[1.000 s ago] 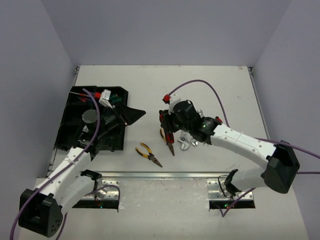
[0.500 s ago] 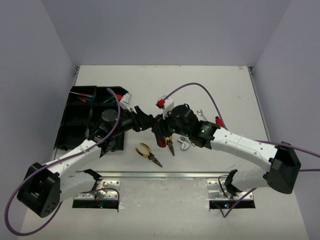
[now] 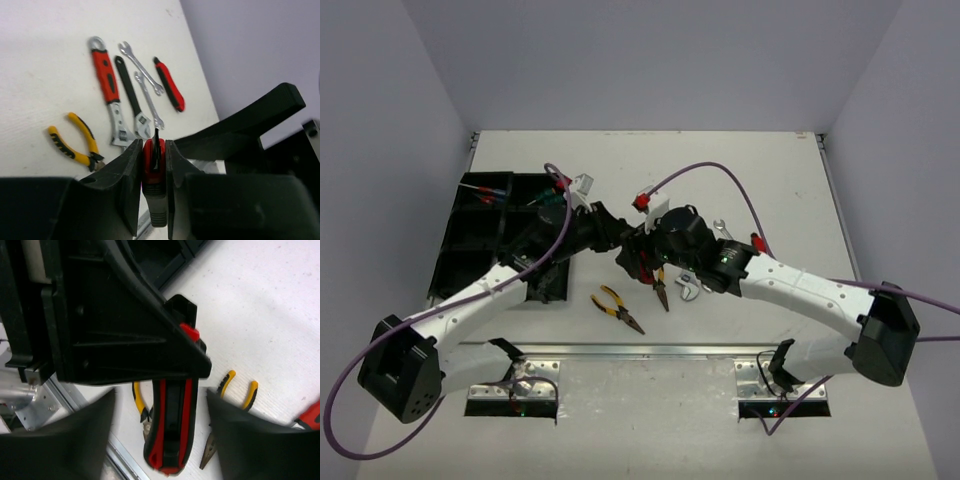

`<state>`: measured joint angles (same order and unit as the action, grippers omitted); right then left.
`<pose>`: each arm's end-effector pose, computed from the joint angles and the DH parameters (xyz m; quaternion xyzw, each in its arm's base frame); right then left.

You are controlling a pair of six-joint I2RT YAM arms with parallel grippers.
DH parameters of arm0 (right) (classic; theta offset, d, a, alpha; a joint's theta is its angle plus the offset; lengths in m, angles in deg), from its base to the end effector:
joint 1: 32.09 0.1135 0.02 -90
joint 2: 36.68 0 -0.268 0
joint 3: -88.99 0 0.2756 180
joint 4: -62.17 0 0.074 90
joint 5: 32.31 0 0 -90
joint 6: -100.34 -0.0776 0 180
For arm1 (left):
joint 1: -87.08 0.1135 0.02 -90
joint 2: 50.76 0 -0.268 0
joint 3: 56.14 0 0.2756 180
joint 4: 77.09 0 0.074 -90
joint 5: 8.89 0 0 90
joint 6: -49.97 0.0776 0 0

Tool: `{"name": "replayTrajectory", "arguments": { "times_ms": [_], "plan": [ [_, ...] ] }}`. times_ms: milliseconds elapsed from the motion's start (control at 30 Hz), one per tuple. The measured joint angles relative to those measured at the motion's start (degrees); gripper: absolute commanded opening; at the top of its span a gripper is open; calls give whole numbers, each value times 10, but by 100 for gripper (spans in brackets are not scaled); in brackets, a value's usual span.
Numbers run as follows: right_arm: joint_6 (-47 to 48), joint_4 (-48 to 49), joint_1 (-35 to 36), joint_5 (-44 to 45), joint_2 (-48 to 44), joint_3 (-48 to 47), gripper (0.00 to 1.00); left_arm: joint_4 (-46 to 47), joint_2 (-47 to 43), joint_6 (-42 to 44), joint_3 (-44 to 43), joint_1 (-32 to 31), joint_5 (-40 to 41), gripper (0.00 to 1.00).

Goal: Sort the tools into containers

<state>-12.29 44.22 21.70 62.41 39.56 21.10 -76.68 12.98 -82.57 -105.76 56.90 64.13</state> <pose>0.2205 0.2904 0.2667 -0.2070 0.8234 0.2986 0.4359 0.2589 -0.1768 0.2515 0.0069 0.7831 -0.4557 0.4231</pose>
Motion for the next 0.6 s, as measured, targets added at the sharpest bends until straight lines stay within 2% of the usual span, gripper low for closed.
{"name": "replayTrajectory", "arguments": {
  "times_ms": [100,167,267,400,600],
  "plan": [
    [-6,-18,3,35,-11,-2,99,-96,13,25,-73,5,75,0],
    [-11,-48,4,69,-27,-2,99,-158,25,36,-127,37,127,0],
    [-29,-99,0,129,-74,7,99,-246,46,41,-197,140,231,0],
    [-55,-133,-28,155,-171,55,99,-346,71,41,-270,266,366,0],
    [-73,-156,-57,141,-226,98,99,-411,151,37,-363,391,491,0]
  ]
}}
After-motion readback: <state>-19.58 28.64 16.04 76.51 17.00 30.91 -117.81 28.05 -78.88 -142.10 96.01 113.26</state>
